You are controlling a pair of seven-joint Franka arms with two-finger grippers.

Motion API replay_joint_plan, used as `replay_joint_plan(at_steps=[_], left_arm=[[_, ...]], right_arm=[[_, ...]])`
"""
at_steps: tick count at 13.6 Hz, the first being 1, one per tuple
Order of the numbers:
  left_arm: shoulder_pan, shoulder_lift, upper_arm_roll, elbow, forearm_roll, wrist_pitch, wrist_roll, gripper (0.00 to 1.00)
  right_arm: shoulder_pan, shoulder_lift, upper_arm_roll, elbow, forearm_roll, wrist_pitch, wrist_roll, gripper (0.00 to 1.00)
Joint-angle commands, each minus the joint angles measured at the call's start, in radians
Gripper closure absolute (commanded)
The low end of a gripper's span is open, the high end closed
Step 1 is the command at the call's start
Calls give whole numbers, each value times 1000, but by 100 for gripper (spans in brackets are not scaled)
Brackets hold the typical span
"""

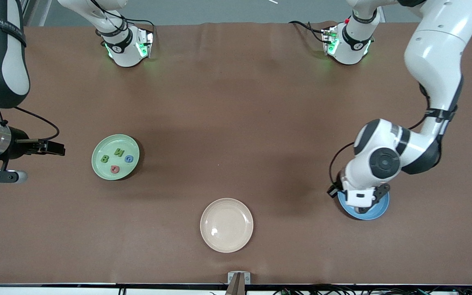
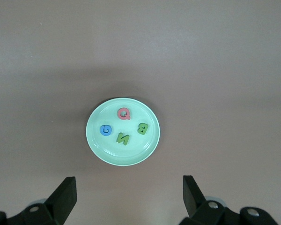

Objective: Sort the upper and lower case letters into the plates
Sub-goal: 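Lower the green u onto the blue plate and open the left gripper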

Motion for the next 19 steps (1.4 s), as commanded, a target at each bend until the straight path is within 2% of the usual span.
replay_joint_plan(at_steps=[1, 3, 5, 7, 10, 13, 15, 16, 19], left_arm=[[77, -46, -13, -111, 25, 27, 102, 99], [129, -45, -13, -167, 96, 83, 147, 99], [178, -42, -13, -235, 148, 200, 170, 98], [200, -33, -13, -255, 168, 236, 190, 96], [203, -23, -8, -253, 171, 242, 196, 82], [200, -13, -7, -240, 187, 242, 196, 50], [192, -10, -7, -218, 187, 242, 196, 5], [192, -11, -7, -211, 187, 242, 196, 0], [190, -28, -16, -203, 187, 242, 193, 0]], right_arm=[[19, -69, -30, -62, 18, 7, -12, 0], [11, -67, -30, -62, 24, 11, -11, 0], [4, -70, -30, -57, 32, 5, -12, 0], [-13, -73, -29, -59, 35, -7, -37, 0], [-56, -137, -35, -106, 88, -10, -97, 0], [-47, -245, -40, -203, 87, 2, -97, 0], [-17, -300, -44, -255, 71, 5, -95, 0], [-10, -323, -46, -281, 70, 19, -95, 0], [4, -397, -46, -378, 59, 62, -95, 0]])
